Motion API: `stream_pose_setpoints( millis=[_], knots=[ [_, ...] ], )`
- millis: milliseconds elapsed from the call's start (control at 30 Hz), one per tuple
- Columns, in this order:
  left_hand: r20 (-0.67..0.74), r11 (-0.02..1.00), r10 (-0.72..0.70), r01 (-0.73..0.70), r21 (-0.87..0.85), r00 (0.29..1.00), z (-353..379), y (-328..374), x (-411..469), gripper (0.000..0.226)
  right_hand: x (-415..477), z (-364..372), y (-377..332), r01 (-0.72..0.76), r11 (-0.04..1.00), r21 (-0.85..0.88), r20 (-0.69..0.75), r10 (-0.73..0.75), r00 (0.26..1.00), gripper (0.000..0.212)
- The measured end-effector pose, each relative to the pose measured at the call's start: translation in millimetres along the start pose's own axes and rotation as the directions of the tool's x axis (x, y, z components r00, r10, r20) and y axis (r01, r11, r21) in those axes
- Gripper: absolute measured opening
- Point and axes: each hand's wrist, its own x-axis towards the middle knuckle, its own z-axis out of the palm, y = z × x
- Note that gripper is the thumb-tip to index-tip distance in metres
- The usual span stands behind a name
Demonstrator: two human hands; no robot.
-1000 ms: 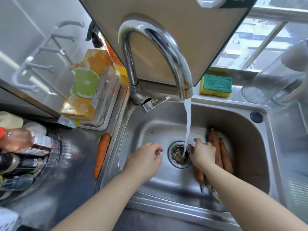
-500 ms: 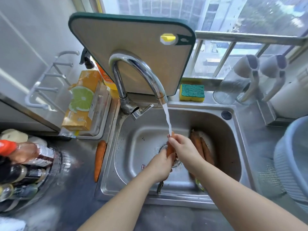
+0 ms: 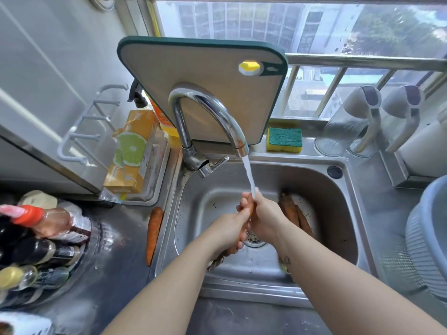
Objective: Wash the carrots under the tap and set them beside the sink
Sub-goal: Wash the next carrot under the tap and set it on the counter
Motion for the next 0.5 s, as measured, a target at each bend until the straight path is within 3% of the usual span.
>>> stream_pose_setpoints(
  millis=[100,267,433,500],
  knots=[
    [0.092,0.974,-0.091,0.108,-0.2,0.992,-8,9,1,0.052,-9,-6,-5,-0.011,1.0,0.018,0.11,0.009,0.994,0.018],
    [0.14,0.949,-0.128,0.162,-0.27,0.982,-8,14,7,0.054,-18,-9,-14,0.105,0.979,-0.173,0.224,-0.065,0.972,0.017],
    [0.097,0.95,-0.009,0.039,-0.309,0.995,-4,13,11,0.046,-11,-4,-17,0.258,0.901,-0.348,0.151,-0.218,0.964,0.012],
    [0.097,0.951,0.082,-0.049,-0.304,0.992,-1,11,8,0.032,-5,-1,-18,0.262,0.868,-0.421,0.057,-0.263,0.963,0.024]
  ],
)
